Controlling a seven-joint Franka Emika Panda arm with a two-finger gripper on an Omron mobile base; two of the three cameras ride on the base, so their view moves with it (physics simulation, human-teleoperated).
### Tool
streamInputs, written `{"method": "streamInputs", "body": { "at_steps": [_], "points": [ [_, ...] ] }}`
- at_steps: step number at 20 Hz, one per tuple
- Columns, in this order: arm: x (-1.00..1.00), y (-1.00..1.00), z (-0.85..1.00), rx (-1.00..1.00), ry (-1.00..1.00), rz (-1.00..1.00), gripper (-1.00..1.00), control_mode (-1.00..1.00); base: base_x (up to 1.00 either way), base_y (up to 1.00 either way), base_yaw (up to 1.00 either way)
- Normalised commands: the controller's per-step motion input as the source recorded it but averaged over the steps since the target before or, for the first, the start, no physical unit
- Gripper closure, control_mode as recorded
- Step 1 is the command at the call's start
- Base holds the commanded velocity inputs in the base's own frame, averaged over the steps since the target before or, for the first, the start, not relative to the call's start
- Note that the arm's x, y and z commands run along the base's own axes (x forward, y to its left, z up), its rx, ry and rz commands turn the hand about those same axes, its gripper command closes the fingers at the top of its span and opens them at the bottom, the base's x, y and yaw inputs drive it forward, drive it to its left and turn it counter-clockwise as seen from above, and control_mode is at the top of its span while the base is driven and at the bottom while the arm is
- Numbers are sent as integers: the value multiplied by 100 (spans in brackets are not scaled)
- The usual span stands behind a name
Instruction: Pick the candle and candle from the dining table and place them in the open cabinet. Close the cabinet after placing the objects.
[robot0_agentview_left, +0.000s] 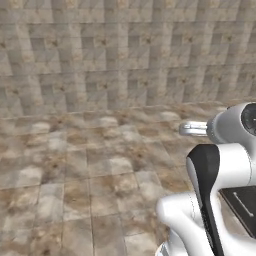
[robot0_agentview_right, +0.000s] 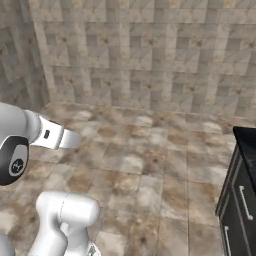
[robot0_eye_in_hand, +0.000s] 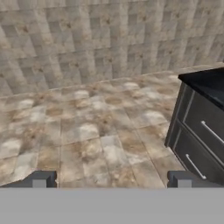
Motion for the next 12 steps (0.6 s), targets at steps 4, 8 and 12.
{"method": "streamInputs", "body": {
  "at_steps": [4, 8, 12],
  "points": [
    [0, 0, 0, 0, 0, 0, -100, 100, 68, 34, -28],
    [0, 0, 0, 0, 0, 0, -100, 100, 64, 35, -29],
    [0, 0, 0, 0, 0, 0, -100, 100, 60, 37, -30]
  ]
}}
